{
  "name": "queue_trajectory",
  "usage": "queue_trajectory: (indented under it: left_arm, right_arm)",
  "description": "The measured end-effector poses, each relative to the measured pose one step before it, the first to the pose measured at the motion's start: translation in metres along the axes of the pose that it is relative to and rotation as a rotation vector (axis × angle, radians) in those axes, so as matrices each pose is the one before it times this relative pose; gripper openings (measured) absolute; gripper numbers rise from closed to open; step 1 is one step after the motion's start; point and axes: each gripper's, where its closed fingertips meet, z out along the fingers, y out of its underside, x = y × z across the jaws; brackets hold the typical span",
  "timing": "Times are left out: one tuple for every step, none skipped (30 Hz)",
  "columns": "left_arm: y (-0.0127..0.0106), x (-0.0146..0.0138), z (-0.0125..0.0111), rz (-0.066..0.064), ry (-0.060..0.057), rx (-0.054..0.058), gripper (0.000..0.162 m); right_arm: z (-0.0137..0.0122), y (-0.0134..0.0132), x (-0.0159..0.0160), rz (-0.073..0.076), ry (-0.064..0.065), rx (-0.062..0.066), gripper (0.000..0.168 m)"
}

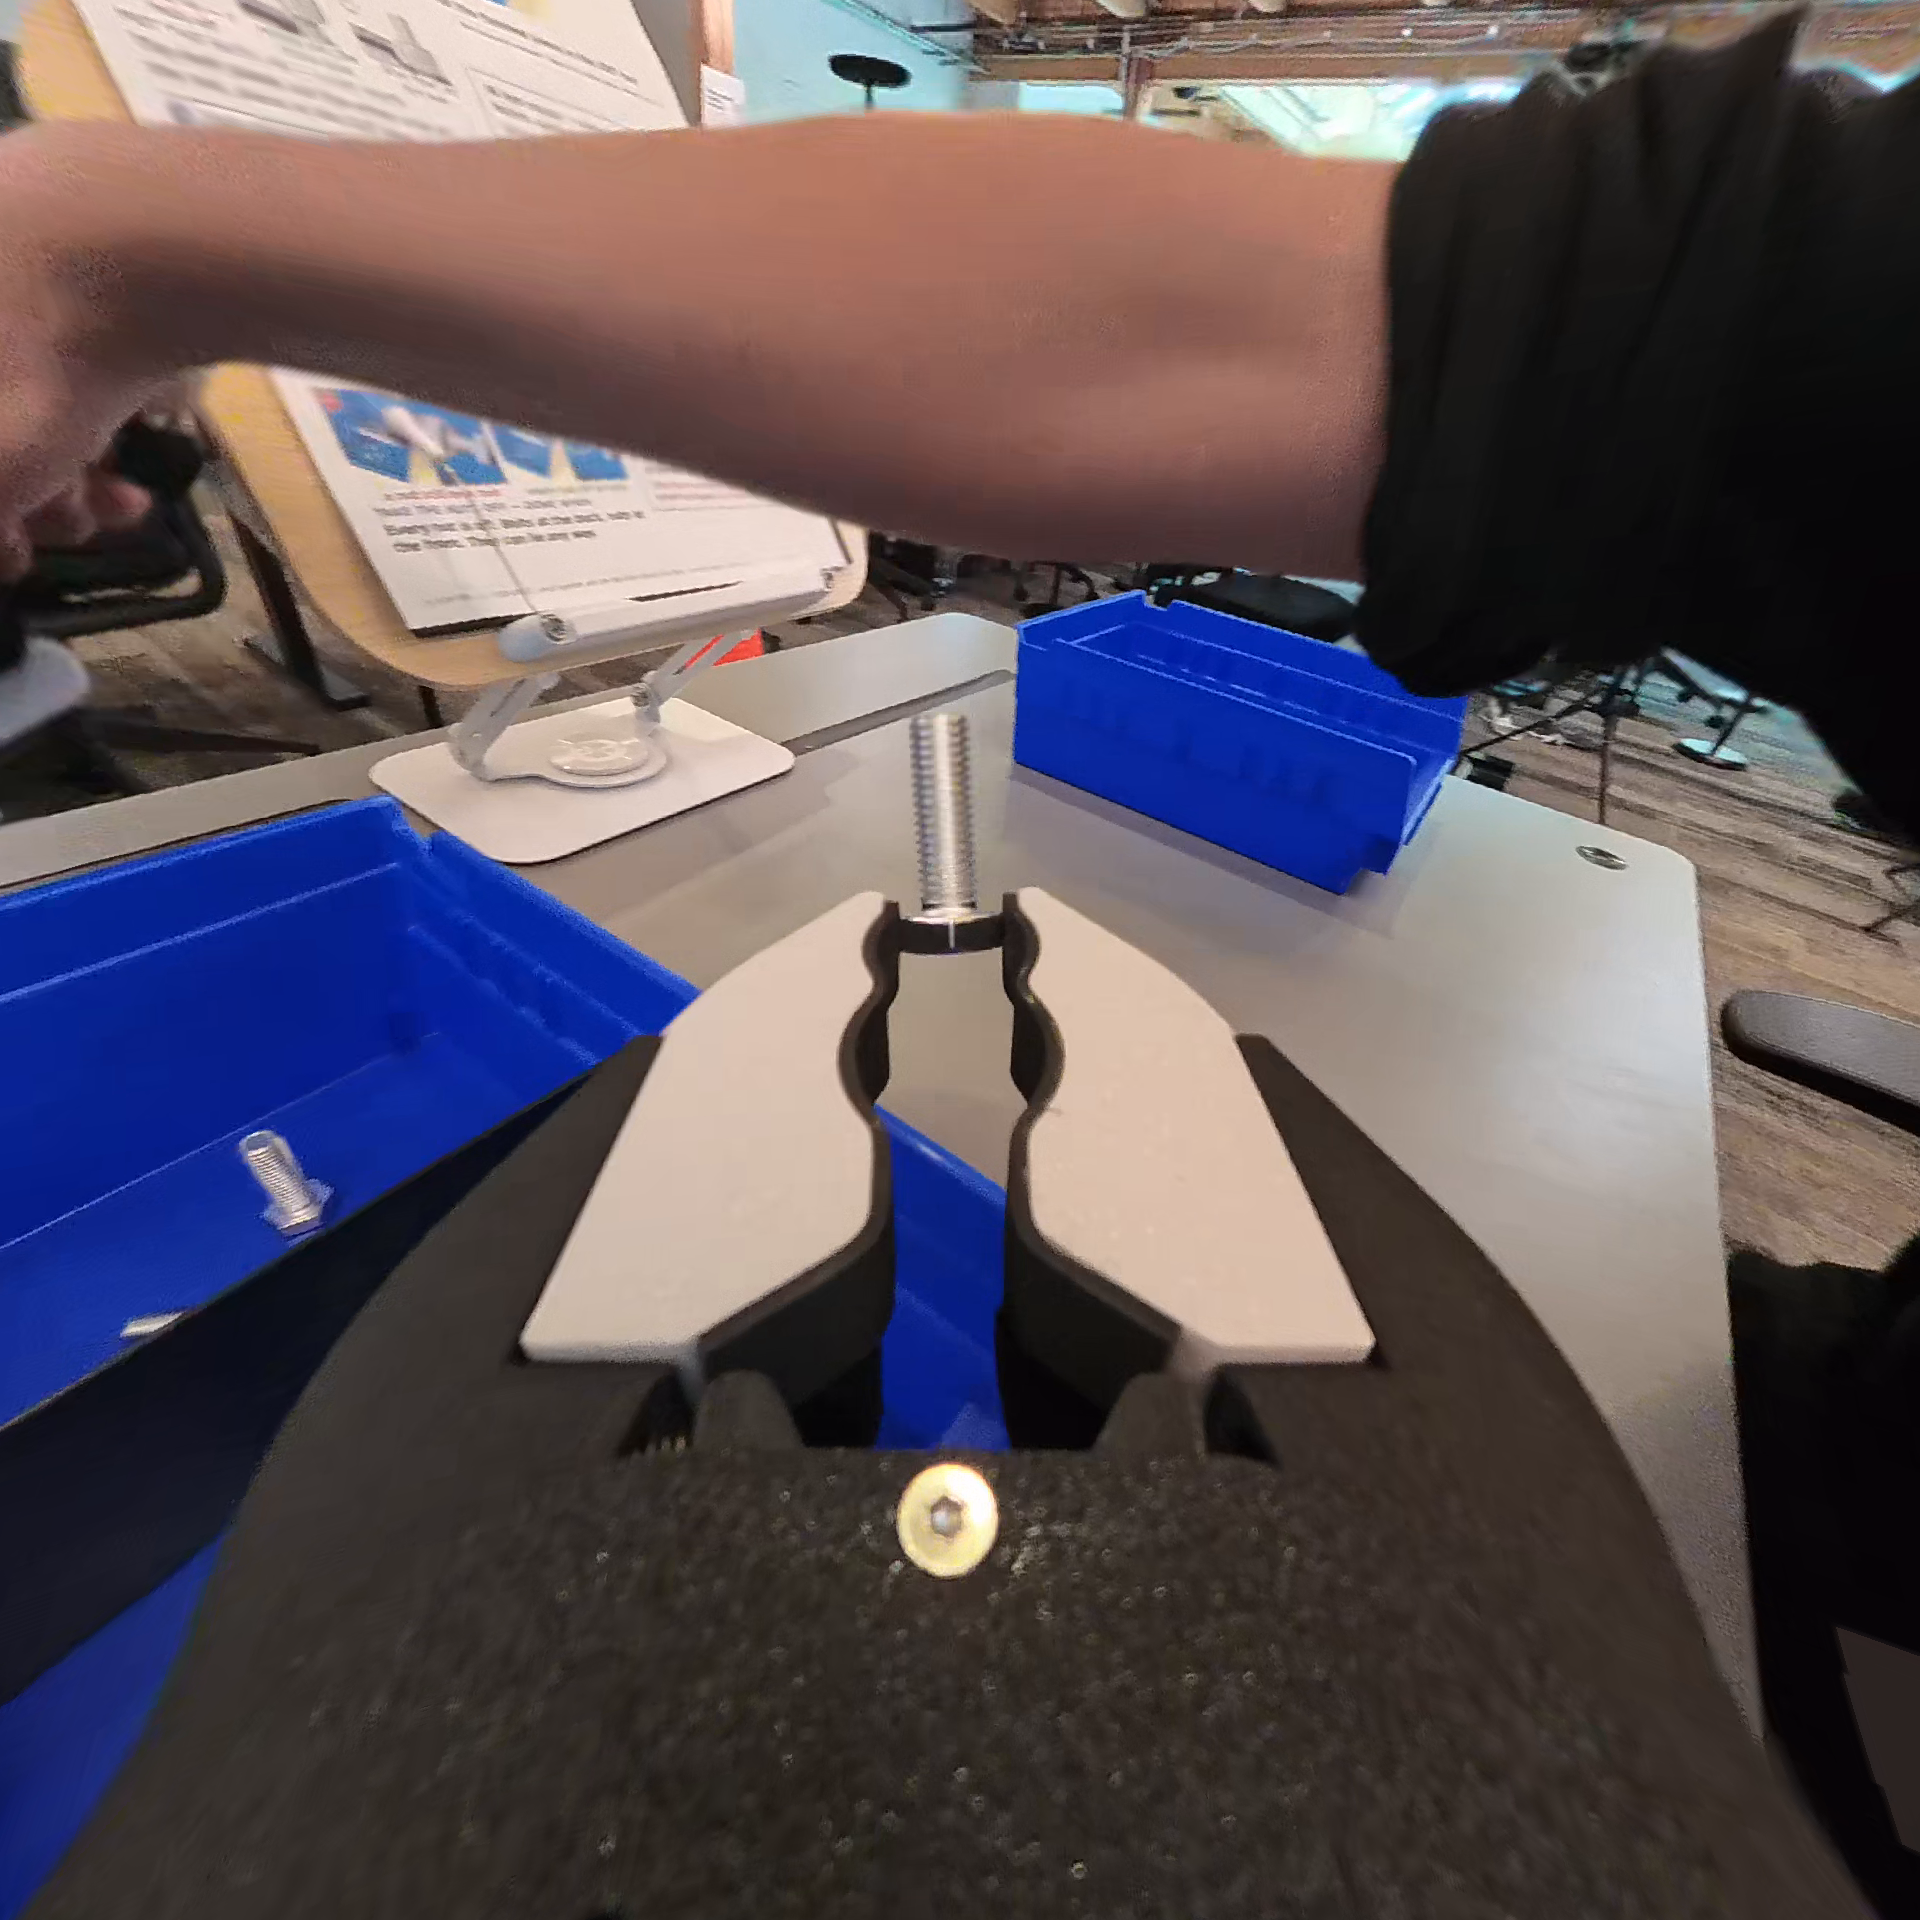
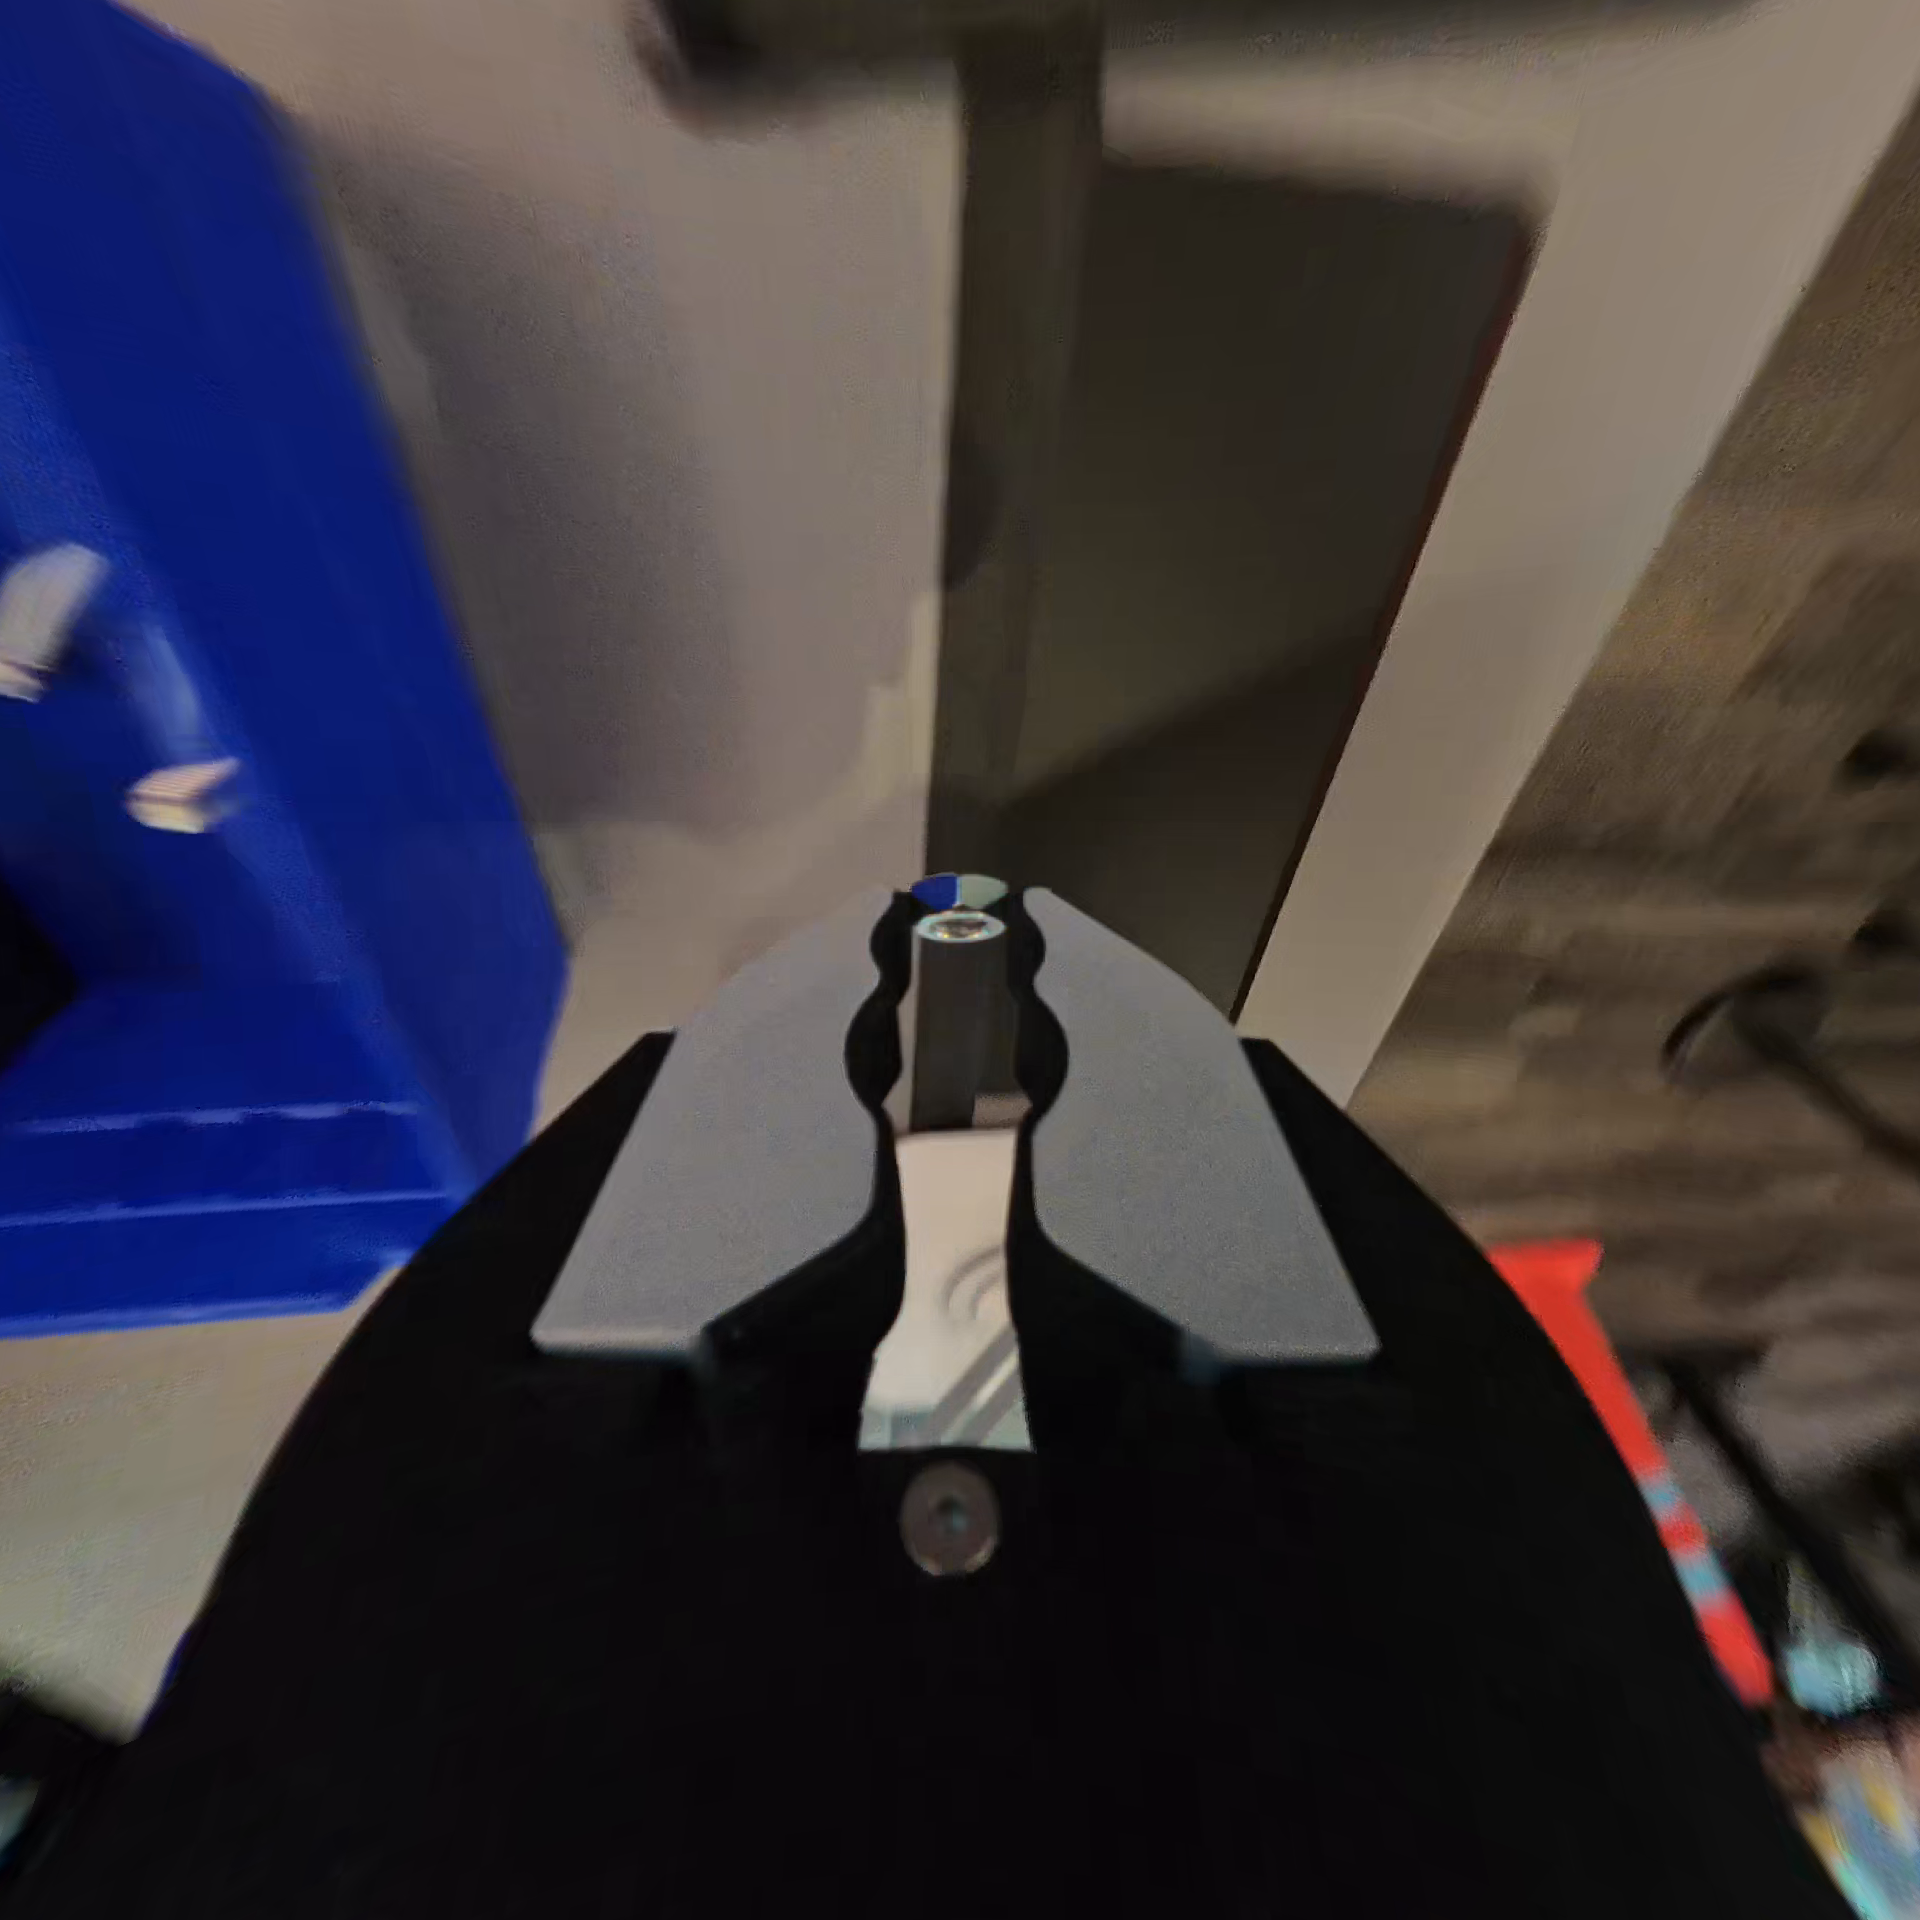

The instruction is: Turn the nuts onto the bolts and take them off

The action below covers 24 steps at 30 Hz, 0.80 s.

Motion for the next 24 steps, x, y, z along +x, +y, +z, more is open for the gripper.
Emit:
queue_trajectory:
  left_arm:
    - [-0.00112,-0.00301,-0.00079,-0.0030,-0.0155,0.0098,0.018]
    - [-0.00188,-0.00174,-0.00073,-0.0073,-0.0051,0.0153,0.017]
    - [-0.00244,-0.00079,-0.00061,-0.0111,0.0024,0.0182,0.018]
    - [-0.00280,-0.00113,-0.00045,-0.0148,0.0017,0.0199,0.018]
    - [-0.00273,-0.00164,-0.00017,-0.0131,-0.0007,0.0195,0.017]
    - [-0.00209,-0.00172,0.00011,-0.0104,-0.0005,0.0143,0.017]
    - [-0.00160,-0.00189,0.00040,-0.0090,-0.0009,0.0088,0.017]
    - [-0.00077,-0.00235,0.00069,-0.0086,-0.0053,0.0018,0.017]
    - [-0.00012,-0.00186,0.00105,-0.0062,-0.0086,-0.0053,0.018]
    - [-0.00016,-0.00056,0.00117,0.0022,-0.0081,-0.0069,0.018]
    - [-0.00011,0.00110,0.00142,0.0090,-0.0044,-0.0110,0.018]
    - [-0.00023,0.00201,0.00171,0.0118,-0.0043,-0.0119,0.018]
    - [-0.00090,0.00308,0.00230,0.0110,-0.0024,-0.0077,0.018]
    - [-0.00089,0.00461,0.00320,0.0081,0.0051,-0.0087,0.017]
    - [-0.00069,0.00540,0.00451,0.0078,0.0082,-0.0114,0.017]
    - [-0.00074,0.00561,0.00569,0.0122,0.0067,-0.0128,0.017]
    - [-0.00054,0.00585,0.00722,0.0154,0.0070,-0.0180,0.017]
    - [-0.00067,0.00582,0.00847,0.0156,0.0060,-0.0227,0.018]
    - [-0.00099,0.00590,0.00972,0.0157,0.0072,-0.0244,0.018]
    - [-0.00159,0.00637,0.01039,0.0181,0.0132,-0.0240,0.017]
    - [-0.00221,0.00580,0.01102,0.0216,0.0124,-0.0194,0.017]
    - [-0.00206,0.00430,0.01112,0.0215,0.0066,-0.0183,0.017]
    - [-0.00156,0.00332,0.01109,0.0172,0.0044,-0.0188,0.017]
    - [-0.00176,0.00329,0.01053,0.0133,0.0065,-0.0145,0.017]
  right_arm:
    - [-0.02547,-0.01285,-0.01047,-0.0291,0.0324,0.1256,0.017]
    - [-0.02506,-0.01290,-0.01401,-0.0271,0.0200,0.1252,0.016]
    - [-0.02339,-0.01141,-0.01607,-0.0242,0.0154,0.1150,0.017]
    - [-0.02215,-0.00761,-0.01464,-0.0155,0.0284,0.0906,0.017]
    - [-0.02167,-0.00771,-0.01591,-0.0110,0.0198,0.0999,0.017]
    - [-0.02202,-0.00913,-0.01764,0.0028,0.0073,0.1185,0.017]
    - [-0.02199,-0.00725,-0.01840,0.0151,0.0014,0.1157,0.017]
    - [-0.02087,-0.00510,-0.01950,0.0144,-0.0061,0.1078,0.017]
    - [-0.01990,-0.00135,-0.01882,0.0169,0.0010,0.0942,0.017]
    - [-0.01936,0.00238,-0.01771,0.0310,0.0037,0.0826,0.017]
    - [-0.01832,0.00573,-0.01817,0.0390,-0.0071,0.0740,0.017]
    - [-0.01784,0.01022,-0.01521,0.0381,0.0065,0.0614,0.017]
    - [-0.01714,0.01488,-0.01058,0.0343,0.0287,0.0448,0.017]
    - [-0.01560,0.02073,-0.00832,0.0375,0.0265,0.0150,0.017]
    - [-0.01395,0.02586,-0.00594,0.0419,0.0218,-0.0234,0.017]
    - [-0.01120,0.02618,-0.00347,0.0428,0.0282,-0.0209,0.017]
    - [-0.00808,0.02561,-0.00354,0.0386,0.0195,-0.0192,0.017]
    - [-0.00596,0.02545,-0.00176,0.0398,0.0229,-0.0361,0.017]
    - [-0.00412,0.02255,-0.00008,0.0316,0.0321,-0.0274,0.017]
    - [-0.00255,0.02024,-0.00147,0.0158,0.0212,-0.0273,0.017]
    - [-0.00115,0.01859,-0.00125,0.0037,0.0233,-0.0322,0.017]
    - [-0.00022,0.01774,0.00043,-0.0051,0.0331,-0.0413,0.017]
    - [0.00087,0.01671,-0.00096,-0.0086,0.0188,-0.0519,0.017]
    - [0.00062,0.01451,-0.00002,-0.0103,0.0194,-0.0515,0.017]
